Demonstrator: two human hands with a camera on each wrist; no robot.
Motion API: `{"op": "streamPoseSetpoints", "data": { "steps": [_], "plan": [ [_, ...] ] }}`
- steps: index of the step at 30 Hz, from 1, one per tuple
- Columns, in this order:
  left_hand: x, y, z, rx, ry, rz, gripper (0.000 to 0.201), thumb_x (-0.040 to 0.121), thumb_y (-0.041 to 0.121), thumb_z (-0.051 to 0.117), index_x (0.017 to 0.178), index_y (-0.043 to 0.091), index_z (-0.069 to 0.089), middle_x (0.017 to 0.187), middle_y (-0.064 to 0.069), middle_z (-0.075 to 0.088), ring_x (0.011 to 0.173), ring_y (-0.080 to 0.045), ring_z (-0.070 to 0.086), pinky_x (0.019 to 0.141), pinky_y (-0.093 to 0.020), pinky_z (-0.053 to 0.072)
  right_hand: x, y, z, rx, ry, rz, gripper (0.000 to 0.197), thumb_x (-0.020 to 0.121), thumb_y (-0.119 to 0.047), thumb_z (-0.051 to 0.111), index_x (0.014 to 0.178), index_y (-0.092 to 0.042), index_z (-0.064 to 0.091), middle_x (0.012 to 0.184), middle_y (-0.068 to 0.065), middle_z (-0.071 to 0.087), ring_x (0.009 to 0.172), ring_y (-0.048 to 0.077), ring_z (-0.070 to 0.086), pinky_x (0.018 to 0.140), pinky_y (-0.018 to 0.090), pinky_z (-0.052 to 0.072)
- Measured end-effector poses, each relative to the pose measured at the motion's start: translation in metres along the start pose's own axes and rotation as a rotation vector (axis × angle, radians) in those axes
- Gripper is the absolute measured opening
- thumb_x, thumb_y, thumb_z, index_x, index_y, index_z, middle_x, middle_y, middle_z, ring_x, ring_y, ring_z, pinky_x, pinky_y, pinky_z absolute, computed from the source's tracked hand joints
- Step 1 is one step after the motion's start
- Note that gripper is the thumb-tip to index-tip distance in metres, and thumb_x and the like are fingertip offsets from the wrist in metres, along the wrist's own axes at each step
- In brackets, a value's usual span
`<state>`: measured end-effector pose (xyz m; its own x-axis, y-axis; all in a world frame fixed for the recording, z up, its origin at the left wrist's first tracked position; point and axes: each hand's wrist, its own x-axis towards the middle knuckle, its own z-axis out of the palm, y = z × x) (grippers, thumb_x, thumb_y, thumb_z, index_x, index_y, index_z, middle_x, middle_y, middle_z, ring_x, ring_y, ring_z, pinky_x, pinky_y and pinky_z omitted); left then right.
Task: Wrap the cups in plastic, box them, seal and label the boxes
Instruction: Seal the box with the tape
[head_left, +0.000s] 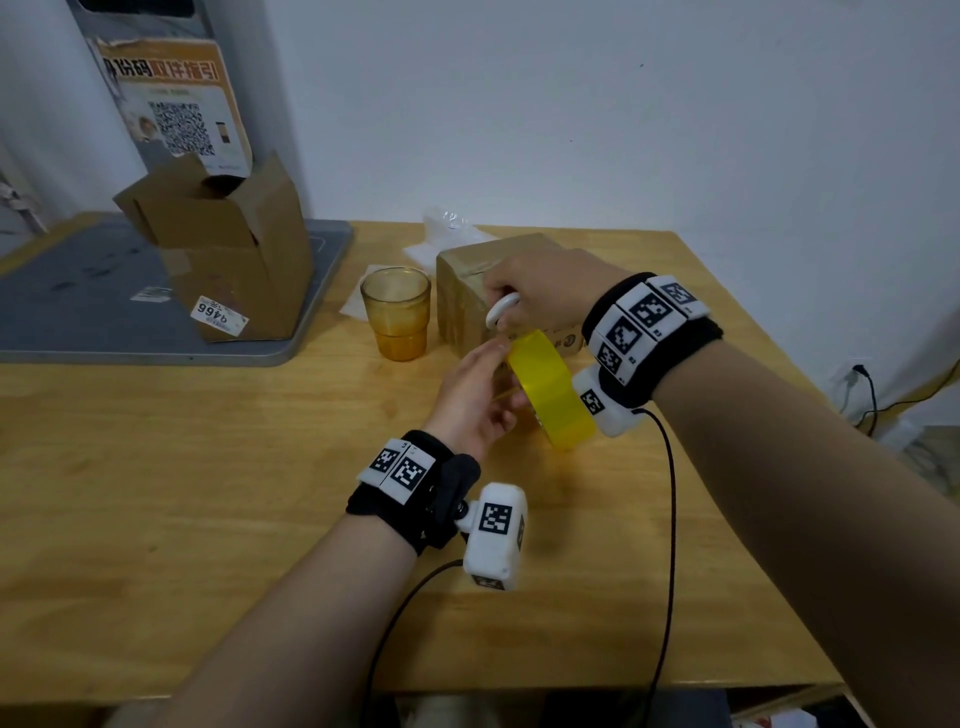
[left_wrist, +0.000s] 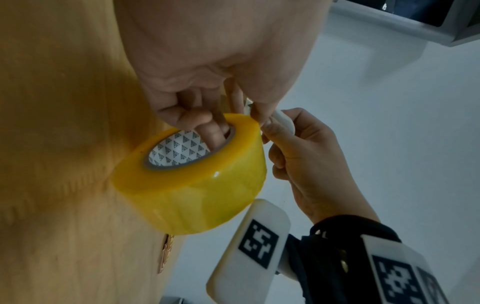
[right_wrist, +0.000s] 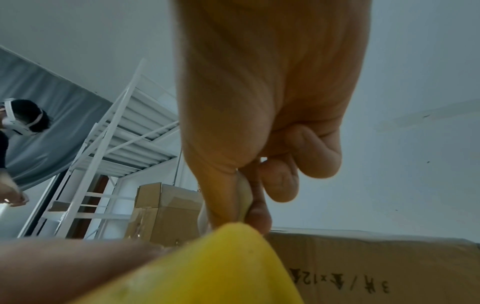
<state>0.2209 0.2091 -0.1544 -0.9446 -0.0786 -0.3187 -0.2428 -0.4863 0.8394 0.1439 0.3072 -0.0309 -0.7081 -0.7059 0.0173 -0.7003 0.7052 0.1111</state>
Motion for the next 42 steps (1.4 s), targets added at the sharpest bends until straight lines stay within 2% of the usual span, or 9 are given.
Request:
{"op": "streamPoseSetpoints", "data": {
  "steps": [10, 13, 18, 21, 23, 28, 34, 38, 42],
  "plan": [
    [0.003, -0.001, 0.0, -0.005, -0.001, 0.01, 0.036, 0.102, 0.04, 0.06, 0.135, 0.027, 0.06, 0.082, -0.002, 0.061, 0.048, -0.01, 0.053, 0.044, -0.022, 0.036, 0.008, -0.007, 0.001, -0.143, -0.05, 0.035, 0.008, 0.09, -0.031, 0.07, 0.091, -0.025, 0.065, 0.095, -0.004, 0.068, 0.091, 0.019, 0.065, 0.065, 0.029, 0.043],
    [0.002, 0.001, 0.0, -0.001, 0.001, 0.007, 0.033, 0.102, 0.04, 0.059, 0.133, 0.027, 0.061, 0.087, -0.004, 0.061, 0.049, -0.011, 0.054, 0.045, -0.023, 0.037, 0.007, -0.006, -0.001, -0.156, -0.061, 0.063, 0.004, 0.092, -0.025, 0.069, 0.094, -0.022, 0.066, 0.097, -0.004, 0.066, 0.092, 0.02, 0.063, 0.064, 0.029, 0.04],
    [0.001, 0.003, -0.002, 0.011, 0.018, 0.007, 0.031, 0.101, 0.038, 0.059, 0.13, 0.027, 0.061, 0.095, -0.006, 0.063, 0.05, -0.012, 0.057, 0.046, -0.024, 0.038, -0.004, 0.012, -0.002, -0.054, -0.009, 0.229, 0.027, 0.093, -0.015, 0.063, 0.071, -0.02, 0.049, 0.075, -0.004, 0.053, 0.066, 0.018, 0.049, 0.056, 0.029, 0.035],
    [-0.001, 0.003, 0.0, 0.032, 0.027, 0.012, 0.031, 0.101, 0.039, 0.06, 0.13, 0.028, 0.061, 0.093, -0.004, 0.065, 0.05, -0.012, 0.057, 0.047, -0.024, 0.039, -0.019, 0.027, -0.005, 0.04, -0.003, 0.332, 0.018, 0.094, -0.025, 0.065, 0.078, -0.018, 0.062, 0.084, 0.001, 0.064, 0.079, 0.025, 0.062, 0.065, 0.032, 0.043],
    [-0.004, 0.003, 0.001, 0.047, 0.041, 0.02, 0.029, 0.101, 0.039, 0.06, 0.128, 0.029, 0.063, 0.089, -0.002, 0.065, 0.05, -0.011, 0.056, 0.048, -0.024, 0.039, -0.029, 0.038, 0.0, 0.16, -0.004, 0.386, 0.021, 0.092, -0.029, 0.066, 0.081, -0.011, 0.067, 0.082, 0.004, 0.068, 0.075, 0.027, 0.064, 0.068, 0.034, 0.047],
    [-0.01, 0.003, 0.002, 0.089, 0.082, 0.035, 0.029, 0.098, 0.043, 0.063, 0.124, 0.031, 0.066, 0.095, -0.001, 0.066, 0.061, -0.013, 0.055, 0.045, -0.022, 0.039, -0.057, 0.05, 0.035, 0.375, -0.211, 0.492, 0.022, 0.1, -0.025, 0.062, 0.099, -0.004, 0.068, 0.082, 0.005, 0.078, 0.061, 0.021, 0.063, 0.055, 0.028, 0.048],
    [-0.02, 0.005, -0.002, 0.108, 0.123, 0.037, 0.029, 0.099, 0.041, 0.06, 0.123, 0.026, 0.068, 0.095, -0.002, 0.065, 0.064, -0.012, 0.055, 0.043, -0.019, 0.038, -0.082, 0.045, 0.076, 0.493, -0.397, 0.491, 0.048, 0.097, -0.046, 0.062, 0.077, -0.006, 0.078, 0.053, -0.006, 0.066, 0.054, 0.016, 0.055, 0.053, 0.026, 0.042],
    [-0.032, 0.013, -0.01, 0.144, 0.125, 0.077, 0.025, 0.101, 0.038, 0.059, 0.122, 0.027, 0.067, 0.093, -0.002, 0.066, 0.059, -0.013, 0.055, 0.043, -0.02, 0.037, -0.086, 0.041, 0.088, 0.53, -0.363, 0.547, 0.043, 0.092, -0.05, 0.066, 0.075, -0.011, 0.067, 0.063, 0.003, 0.061, 0.055, 0.02, 0.049, 0.056, 0.027, 0.038],
    [-0.046, 0.022, -0.021, 0.29, 0.12, 0.2, 0.018, 0.1, 0.033, 0.06, 0.115, 0.03, 0.069, 0.094, -0.002, 0.066, 0.067, -0.016, 0.059, 0.049, -0.024, 0.04, -0.08, 0.026, 0.072, 0.71, -0.094, 0.567, 0.034, 0.099, -0.052, 0.061, 0.106, -0.018, 0.065, 0.075, 0.001, 0.054, 0.059, 0.02, 0.045, 0.054, 0.027, 0.035]
  ]
}}
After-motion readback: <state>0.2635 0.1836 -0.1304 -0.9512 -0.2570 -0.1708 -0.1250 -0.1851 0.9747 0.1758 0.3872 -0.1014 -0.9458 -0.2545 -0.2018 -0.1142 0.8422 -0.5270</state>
